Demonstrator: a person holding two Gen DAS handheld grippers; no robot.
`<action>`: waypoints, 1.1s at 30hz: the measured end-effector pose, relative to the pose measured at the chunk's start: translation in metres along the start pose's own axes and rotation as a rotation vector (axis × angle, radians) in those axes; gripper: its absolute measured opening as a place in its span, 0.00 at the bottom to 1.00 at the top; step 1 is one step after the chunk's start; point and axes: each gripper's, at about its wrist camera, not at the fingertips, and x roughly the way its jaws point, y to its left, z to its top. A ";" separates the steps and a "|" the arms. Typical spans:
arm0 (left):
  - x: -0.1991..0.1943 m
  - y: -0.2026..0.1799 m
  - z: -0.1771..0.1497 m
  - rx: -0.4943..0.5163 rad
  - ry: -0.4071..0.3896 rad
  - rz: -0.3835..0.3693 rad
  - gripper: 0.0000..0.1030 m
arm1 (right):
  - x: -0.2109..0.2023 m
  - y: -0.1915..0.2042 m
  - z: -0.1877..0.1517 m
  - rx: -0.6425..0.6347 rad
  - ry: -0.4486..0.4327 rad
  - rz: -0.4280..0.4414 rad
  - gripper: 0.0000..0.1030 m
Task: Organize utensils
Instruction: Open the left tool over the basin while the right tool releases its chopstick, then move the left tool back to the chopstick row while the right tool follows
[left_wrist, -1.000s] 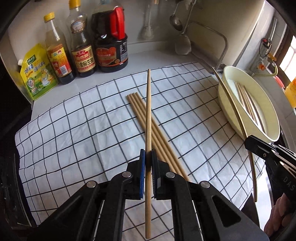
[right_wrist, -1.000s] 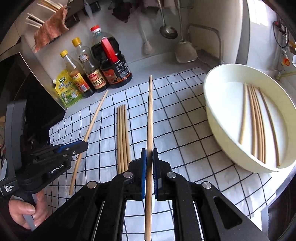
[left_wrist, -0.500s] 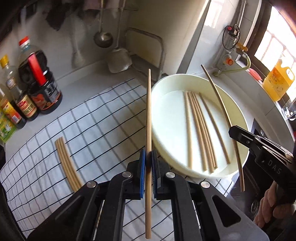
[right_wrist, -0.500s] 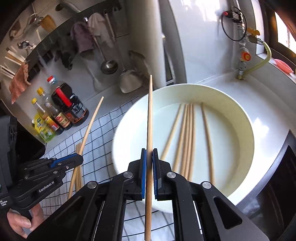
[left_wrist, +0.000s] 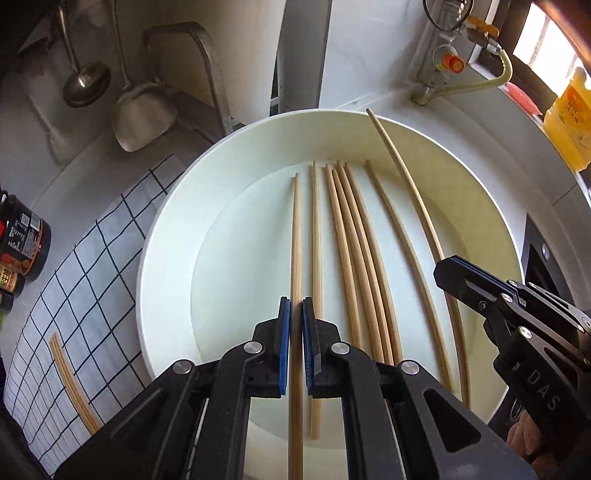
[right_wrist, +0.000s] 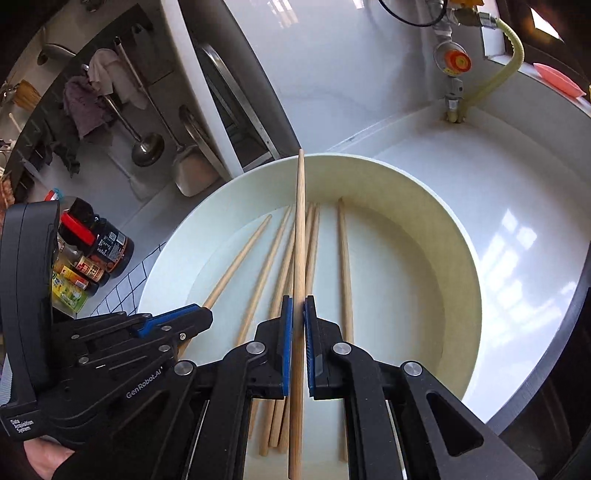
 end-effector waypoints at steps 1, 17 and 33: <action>0.003 -0.001 0.001 0.002 0.006 0.003 0.07 | 0.004 -0.002 0.000 0.006 0.009 -0.002 0.06; -0.016 0.012 0.005 -0.042 -0.042 0.079 0.58 | 0.008 -0.011 -0.001 0.014 0.030 -0.027 0.25; -0.077 0.058 -0.034 -0.122 -0.119 0.118 0.66 | -0.014 0.035 -0.007 -0.058 0.004 0.006 0.33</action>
